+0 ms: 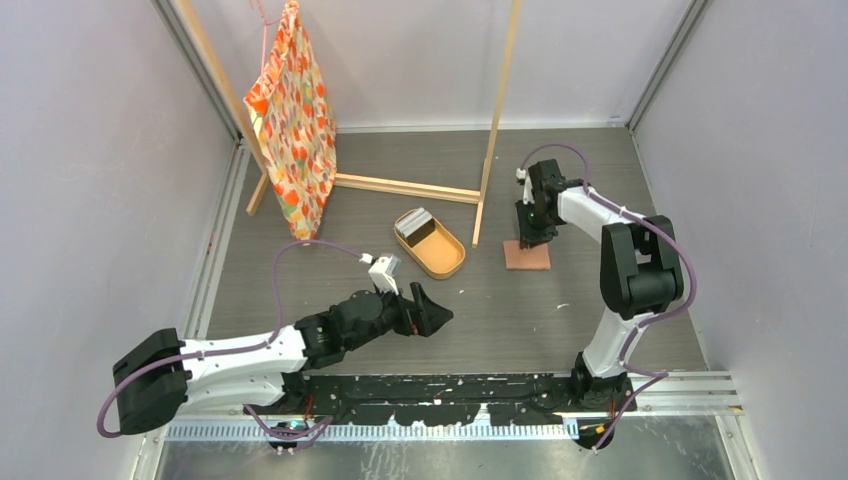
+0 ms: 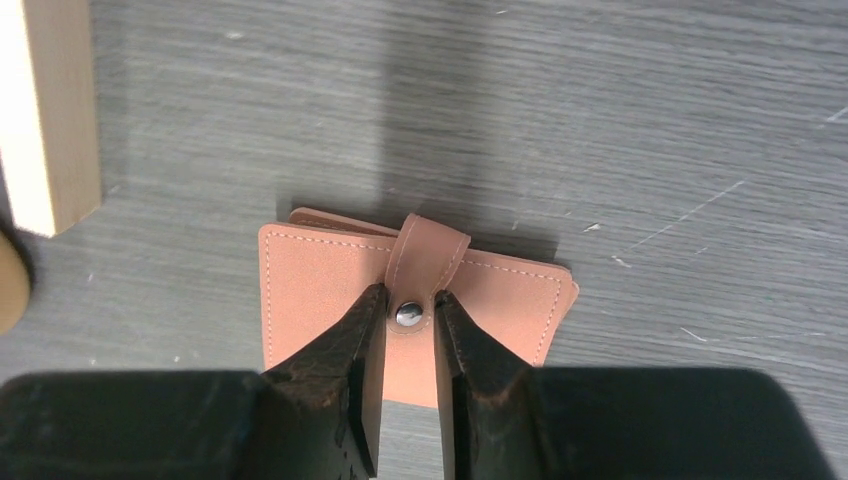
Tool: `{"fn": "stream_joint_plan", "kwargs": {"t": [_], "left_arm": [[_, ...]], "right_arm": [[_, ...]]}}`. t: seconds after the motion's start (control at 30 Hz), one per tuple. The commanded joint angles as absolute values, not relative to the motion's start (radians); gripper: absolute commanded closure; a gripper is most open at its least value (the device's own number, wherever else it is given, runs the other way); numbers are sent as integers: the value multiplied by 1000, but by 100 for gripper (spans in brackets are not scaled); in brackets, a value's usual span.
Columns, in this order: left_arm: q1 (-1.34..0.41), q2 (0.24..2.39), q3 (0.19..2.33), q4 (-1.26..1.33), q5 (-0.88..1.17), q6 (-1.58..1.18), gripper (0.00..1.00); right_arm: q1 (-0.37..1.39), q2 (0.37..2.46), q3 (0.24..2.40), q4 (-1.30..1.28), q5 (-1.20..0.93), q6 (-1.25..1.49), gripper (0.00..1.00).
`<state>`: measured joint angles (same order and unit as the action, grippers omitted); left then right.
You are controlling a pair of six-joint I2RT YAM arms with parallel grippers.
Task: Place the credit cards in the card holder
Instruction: Move the card holder to the center of the board.
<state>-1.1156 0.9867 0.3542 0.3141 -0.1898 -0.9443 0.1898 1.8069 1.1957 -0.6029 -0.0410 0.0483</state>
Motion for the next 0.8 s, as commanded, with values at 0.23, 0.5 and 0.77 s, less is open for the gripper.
{"fn": "stream_joint_plan", "kwargs": {"t": [0.23,0.5,0.77], "left_arm": [[-1119,1015,344,413,-178,-959,7],[-1118,1159,338,597,-215,-977,10],[-1119,1420,460,776,-223,-1022,11]], "right_arm": [[194,1654,1191,-741,-387,-212,99],[220,1610,1163,-812,-570,-289,99],[284,1603,1157,-822,-588,-317,99]]}}
